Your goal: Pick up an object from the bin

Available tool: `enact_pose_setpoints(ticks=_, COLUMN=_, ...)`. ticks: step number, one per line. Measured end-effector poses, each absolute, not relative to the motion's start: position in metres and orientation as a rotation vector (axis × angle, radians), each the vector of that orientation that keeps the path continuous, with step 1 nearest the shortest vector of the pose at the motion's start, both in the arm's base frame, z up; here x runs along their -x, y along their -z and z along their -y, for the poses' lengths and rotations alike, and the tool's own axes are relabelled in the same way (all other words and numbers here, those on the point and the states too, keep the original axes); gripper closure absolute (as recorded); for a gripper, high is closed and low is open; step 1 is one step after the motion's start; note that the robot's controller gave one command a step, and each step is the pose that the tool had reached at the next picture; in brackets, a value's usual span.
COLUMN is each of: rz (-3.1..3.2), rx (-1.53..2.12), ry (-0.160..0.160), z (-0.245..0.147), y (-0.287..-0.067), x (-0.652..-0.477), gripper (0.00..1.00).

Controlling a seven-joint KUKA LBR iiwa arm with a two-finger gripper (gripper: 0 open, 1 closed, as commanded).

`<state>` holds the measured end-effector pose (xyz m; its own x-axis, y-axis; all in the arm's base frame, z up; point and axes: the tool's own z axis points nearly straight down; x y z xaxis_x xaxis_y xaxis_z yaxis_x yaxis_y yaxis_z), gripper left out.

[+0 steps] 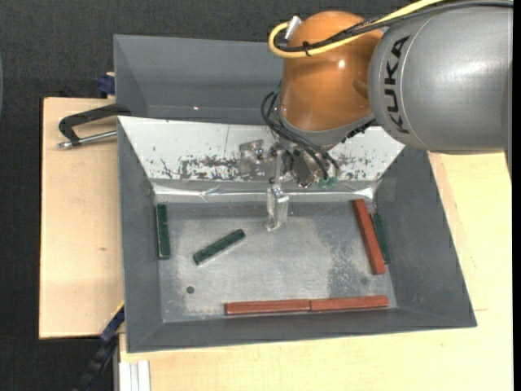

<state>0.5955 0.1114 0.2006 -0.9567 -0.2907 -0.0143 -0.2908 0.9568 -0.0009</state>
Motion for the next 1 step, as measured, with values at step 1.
enact_pose_setpoints(ticks=1, rz=-3.076, rx=0.608, ry=-0.001, z=-0.139, y=-0.1503, x=-0.5821, gripper=0.0)
